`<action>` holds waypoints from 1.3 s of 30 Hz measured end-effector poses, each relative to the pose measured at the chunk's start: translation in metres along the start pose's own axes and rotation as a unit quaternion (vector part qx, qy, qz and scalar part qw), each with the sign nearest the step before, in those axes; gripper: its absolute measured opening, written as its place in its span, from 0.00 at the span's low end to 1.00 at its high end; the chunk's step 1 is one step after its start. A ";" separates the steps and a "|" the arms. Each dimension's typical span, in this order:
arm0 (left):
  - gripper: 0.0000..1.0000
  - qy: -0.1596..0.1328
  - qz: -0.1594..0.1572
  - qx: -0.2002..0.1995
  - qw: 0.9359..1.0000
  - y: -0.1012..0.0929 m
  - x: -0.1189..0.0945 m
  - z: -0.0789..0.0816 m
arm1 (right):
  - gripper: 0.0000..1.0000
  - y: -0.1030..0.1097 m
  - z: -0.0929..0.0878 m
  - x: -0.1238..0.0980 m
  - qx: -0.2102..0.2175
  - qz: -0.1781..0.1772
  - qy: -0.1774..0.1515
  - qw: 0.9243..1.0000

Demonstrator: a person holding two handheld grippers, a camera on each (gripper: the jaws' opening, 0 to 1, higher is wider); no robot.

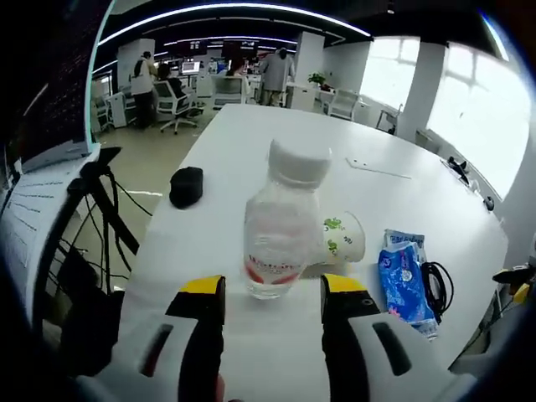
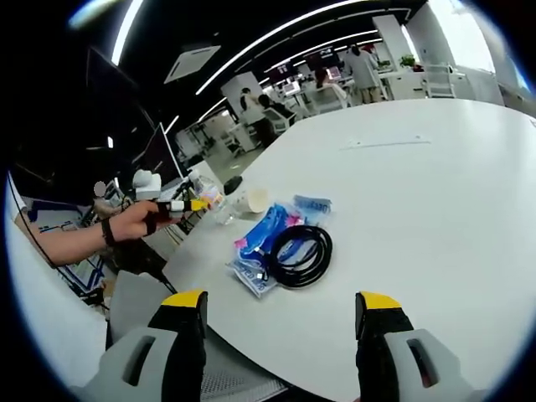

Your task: Arrange the tabletop items into an orderly group along one side of the table until the central work area is clear of visible clutter.

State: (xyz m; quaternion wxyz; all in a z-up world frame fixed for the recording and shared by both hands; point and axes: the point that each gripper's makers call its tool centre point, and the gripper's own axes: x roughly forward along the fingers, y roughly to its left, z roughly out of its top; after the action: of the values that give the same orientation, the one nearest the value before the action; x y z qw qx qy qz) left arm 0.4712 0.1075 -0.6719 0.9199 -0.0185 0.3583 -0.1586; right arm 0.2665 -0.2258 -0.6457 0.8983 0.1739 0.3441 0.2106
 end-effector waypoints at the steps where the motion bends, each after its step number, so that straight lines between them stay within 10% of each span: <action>1: 0.44 0.000 0.001 -0.002 1.000 0.001 -0.004 -0.004 | 0.74 0.001 0.000 0.001 0.000 0.002 0.000 1.000; 19: 0.42 0.020 -0.008 0.022 1.000 -0.022 -0.033 -0.049 | 0.74 0.007 0.000 0.006 -0.004 0.019 -0.004 1.000; 39: 0.40 0.031 -0.045 0.124 0.991 -0.052 -0.028 -0.056 | 0.73 0.007 -0.006 0.007 0.009 0.020 -0.013 1.000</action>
State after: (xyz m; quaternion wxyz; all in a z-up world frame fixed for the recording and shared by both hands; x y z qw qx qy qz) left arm 0.4001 0.0710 -0.6879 0.8952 0.0841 0.3635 -0.2438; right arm 0.2655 -0.2159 -0.6505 0.8968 0.1909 0.3310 0.2229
